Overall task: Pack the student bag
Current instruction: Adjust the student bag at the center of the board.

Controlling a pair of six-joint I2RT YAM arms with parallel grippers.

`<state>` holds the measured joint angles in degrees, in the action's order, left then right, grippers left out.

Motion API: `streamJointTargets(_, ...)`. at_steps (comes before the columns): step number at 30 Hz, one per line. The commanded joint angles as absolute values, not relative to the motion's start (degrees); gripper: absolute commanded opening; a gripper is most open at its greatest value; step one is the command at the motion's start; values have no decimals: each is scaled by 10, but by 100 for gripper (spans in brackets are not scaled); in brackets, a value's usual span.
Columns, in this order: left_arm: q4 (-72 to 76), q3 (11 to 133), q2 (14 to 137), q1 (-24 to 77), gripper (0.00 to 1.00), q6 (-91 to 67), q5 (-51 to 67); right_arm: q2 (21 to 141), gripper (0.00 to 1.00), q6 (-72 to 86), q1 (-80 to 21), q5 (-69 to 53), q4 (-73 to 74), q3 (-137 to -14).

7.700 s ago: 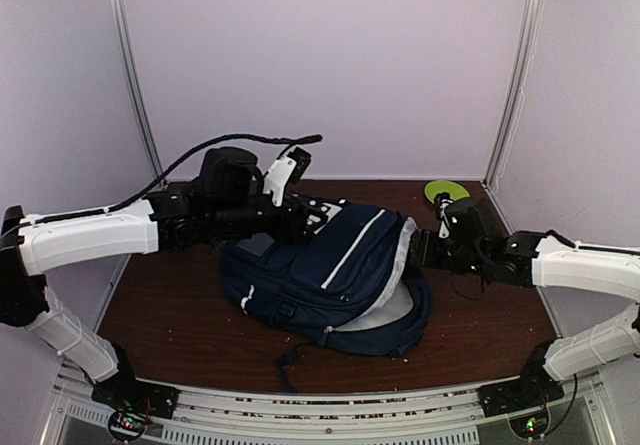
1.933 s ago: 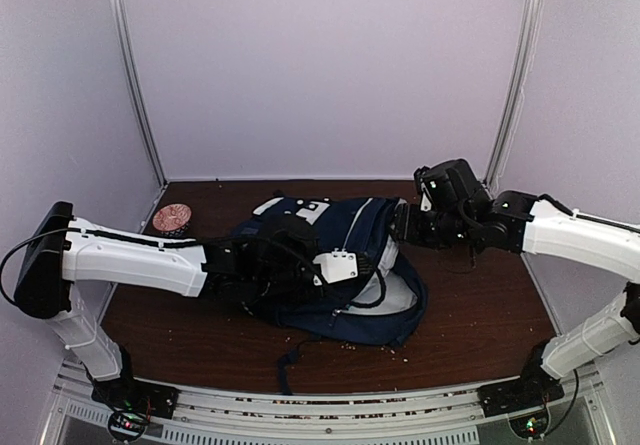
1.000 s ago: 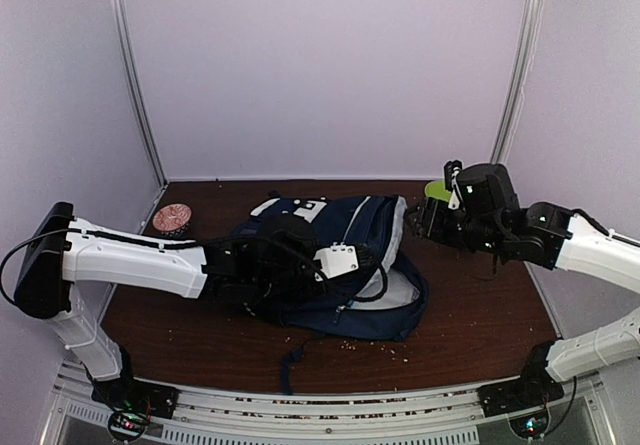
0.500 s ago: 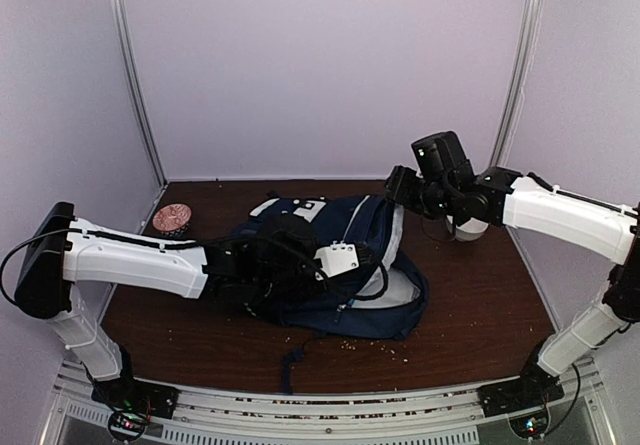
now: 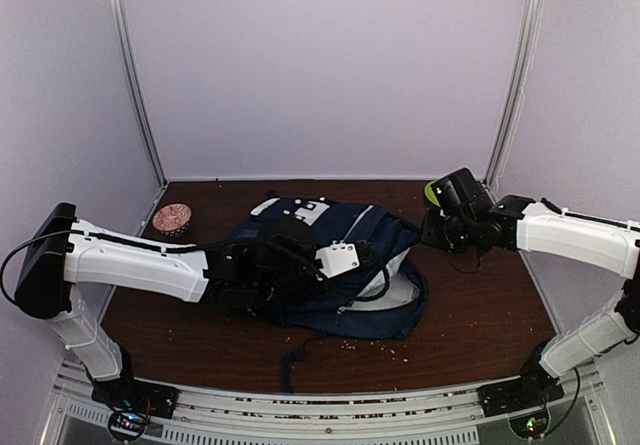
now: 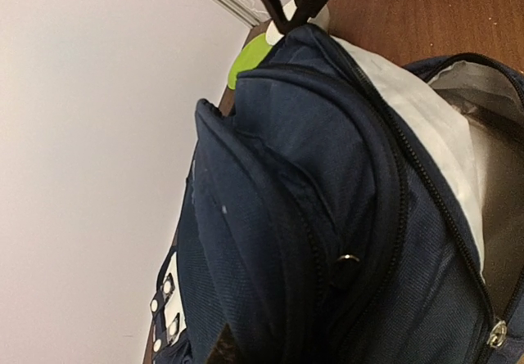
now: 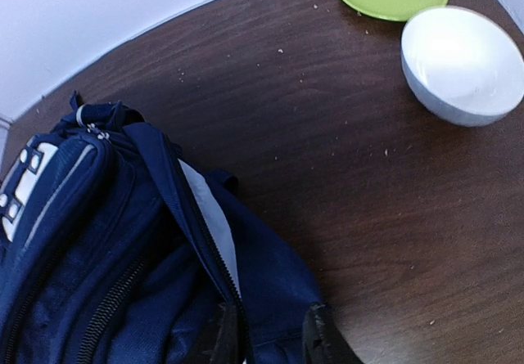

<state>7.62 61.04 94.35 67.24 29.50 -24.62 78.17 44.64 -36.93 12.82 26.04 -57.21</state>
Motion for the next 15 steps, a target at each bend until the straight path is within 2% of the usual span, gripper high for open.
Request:
streamJointTargets(1,151,615,938,657,0,267,-329,758,19,458,-357,103,254,-539)
streamJointTargets(5,151,613,934,657,0,262,-322,750,0,473,-356,64,213,-523)
streamJointTargets(11,164,609,927,657,0,258,-321,703,0,517,-342,0,93,-451)
streamJointTargets(15,156,624,937,657,0,249,-321,629,42,516,-379,54,91,-439)
